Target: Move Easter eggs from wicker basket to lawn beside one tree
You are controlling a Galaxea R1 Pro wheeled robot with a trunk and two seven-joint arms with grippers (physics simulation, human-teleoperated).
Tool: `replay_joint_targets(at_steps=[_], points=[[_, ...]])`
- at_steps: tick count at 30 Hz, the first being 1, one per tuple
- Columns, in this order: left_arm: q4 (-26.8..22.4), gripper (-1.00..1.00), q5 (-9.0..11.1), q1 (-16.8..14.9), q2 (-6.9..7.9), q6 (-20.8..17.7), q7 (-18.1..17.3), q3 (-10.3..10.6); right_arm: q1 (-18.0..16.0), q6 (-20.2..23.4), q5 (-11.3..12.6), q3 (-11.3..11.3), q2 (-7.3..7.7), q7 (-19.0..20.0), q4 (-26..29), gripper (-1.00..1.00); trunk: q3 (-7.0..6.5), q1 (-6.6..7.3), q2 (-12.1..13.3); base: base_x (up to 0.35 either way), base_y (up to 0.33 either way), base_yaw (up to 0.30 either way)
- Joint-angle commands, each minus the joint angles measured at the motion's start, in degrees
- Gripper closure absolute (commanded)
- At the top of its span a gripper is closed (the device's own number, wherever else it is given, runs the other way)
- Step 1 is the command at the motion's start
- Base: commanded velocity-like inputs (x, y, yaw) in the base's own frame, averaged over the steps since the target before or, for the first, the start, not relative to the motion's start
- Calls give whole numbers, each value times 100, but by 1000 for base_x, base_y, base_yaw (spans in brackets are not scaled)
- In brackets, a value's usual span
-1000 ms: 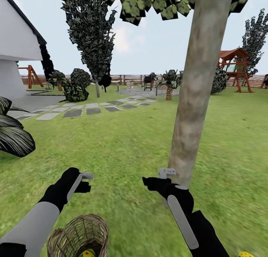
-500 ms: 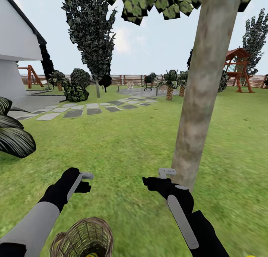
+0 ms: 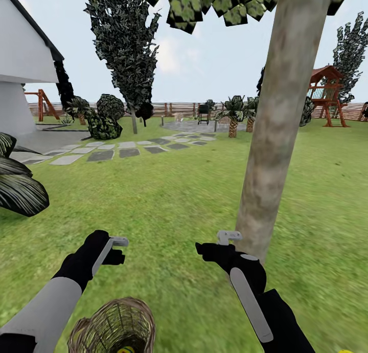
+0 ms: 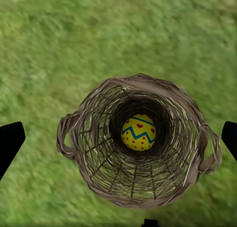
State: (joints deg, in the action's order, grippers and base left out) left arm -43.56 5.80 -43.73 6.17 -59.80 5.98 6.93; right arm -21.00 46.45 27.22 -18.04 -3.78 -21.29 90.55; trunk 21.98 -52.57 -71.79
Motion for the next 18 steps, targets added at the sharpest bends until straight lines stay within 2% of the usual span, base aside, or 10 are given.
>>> replay_joint_targets(at_steps=[1, 7, 13, 18], points=[[-5, -100, 62, -4, 7, -20, 59, 30, -6, 13, 61, -5, 0, -60, 8, -100, 25, -23, -46, 0, 0, 0], [54, -100, 62, -8, 7, -20, 58, 30, -5, 13, 57, -7, 0, -60, 18, -100, 133, -155, -287, 0, 0, 0], [610, -100, 95, -50, 7, -20, 65, 42, -6, 14, 56, -7, 0, -60, 23, -100, 241, -286, -527, 0, 0, 0], [856, -100, 109, -74, 5, -20, 68, 44, -3, 11, 56, -13, 0, -61, 24, -100, 331, -396, -728, 0, 0, 0]])
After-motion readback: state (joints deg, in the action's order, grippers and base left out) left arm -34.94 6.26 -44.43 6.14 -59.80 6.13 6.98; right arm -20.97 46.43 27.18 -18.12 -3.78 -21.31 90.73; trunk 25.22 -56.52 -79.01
